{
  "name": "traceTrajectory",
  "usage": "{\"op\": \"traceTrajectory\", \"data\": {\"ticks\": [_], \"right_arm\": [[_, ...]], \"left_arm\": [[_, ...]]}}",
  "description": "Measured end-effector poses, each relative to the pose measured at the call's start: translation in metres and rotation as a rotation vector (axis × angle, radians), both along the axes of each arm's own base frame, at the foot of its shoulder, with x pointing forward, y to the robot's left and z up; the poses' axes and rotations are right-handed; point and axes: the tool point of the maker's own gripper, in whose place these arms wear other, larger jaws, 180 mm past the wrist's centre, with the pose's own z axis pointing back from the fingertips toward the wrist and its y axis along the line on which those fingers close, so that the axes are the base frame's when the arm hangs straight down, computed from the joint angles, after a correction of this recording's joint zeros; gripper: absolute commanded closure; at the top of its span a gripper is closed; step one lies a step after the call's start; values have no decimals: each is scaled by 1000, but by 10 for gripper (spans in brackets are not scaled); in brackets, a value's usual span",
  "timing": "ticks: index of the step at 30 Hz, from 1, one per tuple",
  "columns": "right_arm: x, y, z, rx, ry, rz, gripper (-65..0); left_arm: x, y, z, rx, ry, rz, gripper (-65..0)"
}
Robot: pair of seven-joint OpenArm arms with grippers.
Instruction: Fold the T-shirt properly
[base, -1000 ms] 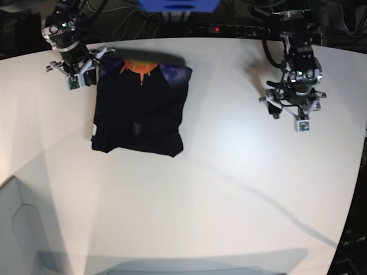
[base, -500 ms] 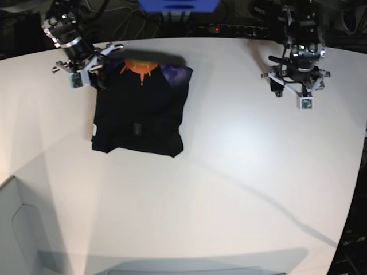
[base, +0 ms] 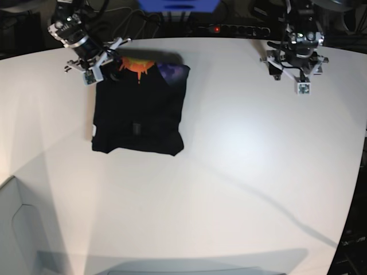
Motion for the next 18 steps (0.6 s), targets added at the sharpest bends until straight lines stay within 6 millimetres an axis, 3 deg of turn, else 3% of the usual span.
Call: {"op": "traceTrajectory", "data": {"ticks": [10,18], "right_arm": [[3,-6,0,-25,-2,19,-65],[4,-11,-13,-18,21,19,-65]], "left_arm": [[-19,-3,-8,-8,46,-2,-426],[-56,-5,-19,-10,136,-7,-425]]}}
